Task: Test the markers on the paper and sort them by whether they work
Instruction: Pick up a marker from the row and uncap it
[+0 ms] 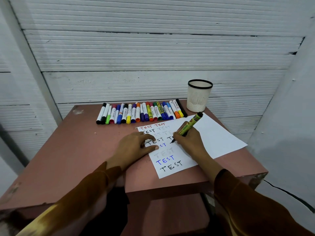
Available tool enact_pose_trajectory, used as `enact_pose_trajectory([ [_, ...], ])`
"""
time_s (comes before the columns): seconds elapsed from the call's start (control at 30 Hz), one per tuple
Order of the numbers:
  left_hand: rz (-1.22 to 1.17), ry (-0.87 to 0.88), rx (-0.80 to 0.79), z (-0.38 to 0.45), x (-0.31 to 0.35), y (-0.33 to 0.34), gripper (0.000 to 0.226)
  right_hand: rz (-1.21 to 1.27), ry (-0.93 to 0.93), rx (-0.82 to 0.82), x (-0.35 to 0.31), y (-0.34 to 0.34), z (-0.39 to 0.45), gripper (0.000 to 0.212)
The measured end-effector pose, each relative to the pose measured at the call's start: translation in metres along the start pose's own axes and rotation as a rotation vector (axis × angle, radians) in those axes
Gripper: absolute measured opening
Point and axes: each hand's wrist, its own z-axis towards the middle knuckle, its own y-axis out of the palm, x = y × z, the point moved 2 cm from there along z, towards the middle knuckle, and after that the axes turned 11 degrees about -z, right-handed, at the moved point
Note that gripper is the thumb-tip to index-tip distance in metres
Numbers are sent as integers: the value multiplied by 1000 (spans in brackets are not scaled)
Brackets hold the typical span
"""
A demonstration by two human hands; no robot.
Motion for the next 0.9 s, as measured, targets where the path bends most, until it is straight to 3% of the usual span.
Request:
enact_pose_trajectory([
  [0.9, -37, 14, 4, 1, -4, 2, 36, 24, 1, 62, 6, -7, 8, 23],
])
